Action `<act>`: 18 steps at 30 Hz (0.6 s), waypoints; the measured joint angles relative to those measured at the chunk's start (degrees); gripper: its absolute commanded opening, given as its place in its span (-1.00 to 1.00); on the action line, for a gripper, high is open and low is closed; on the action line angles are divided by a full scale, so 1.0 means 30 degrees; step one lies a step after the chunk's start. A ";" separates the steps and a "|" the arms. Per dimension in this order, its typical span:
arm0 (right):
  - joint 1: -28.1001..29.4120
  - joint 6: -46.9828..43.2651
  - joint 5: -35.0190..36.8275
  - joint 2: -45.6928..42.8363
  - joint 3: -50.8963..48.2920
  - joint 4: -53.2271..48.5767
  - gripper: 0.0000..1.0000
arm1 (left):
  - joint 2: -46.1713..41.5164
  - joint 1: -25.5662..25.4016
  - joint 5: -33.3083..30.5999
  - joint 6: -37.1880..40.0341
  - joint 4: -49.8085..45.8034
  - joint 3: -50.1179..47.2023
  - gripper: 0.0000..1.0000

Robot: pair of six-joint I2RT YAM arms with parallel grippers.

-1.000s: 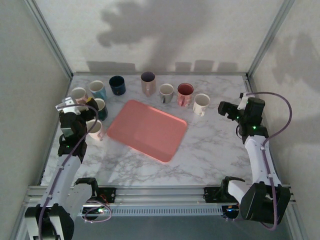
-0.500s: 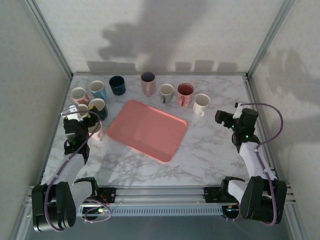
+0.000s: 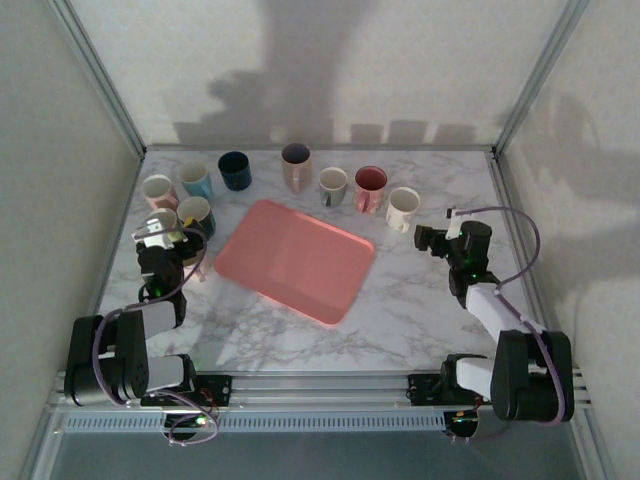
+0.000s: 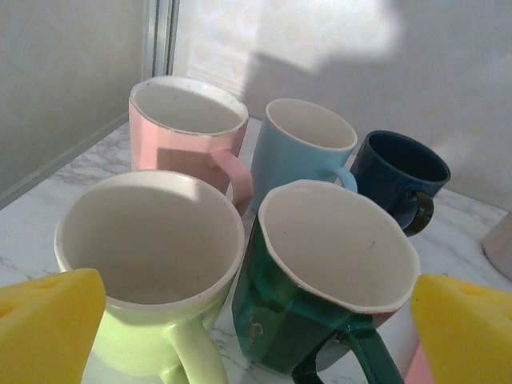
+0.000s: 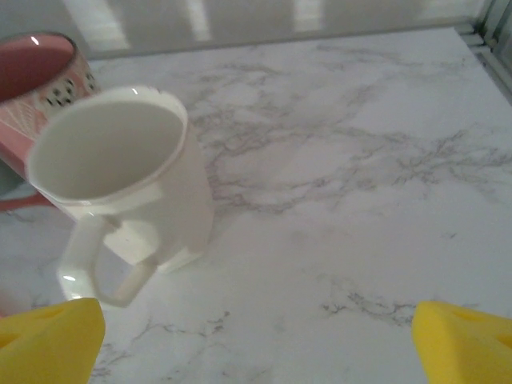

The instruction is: Turn the mug right side up

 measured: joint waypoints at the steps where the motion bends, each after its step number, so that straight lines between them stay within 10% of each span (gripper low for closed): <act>1: 0.0029 -0.0015 0.0087 0.0488 -0.0073 0.0401 0.98 | 0.0109 -0.0066 -0.0036 0.0000 0.0474 -0.0146 0.93; 18: 0.0787 -0.0364 0.0823 0.5238 -0.1625 0.6834 0.98 | 0.3220 -0.1457 -0.0372 0.1049 0.5282 -0.1282 0.91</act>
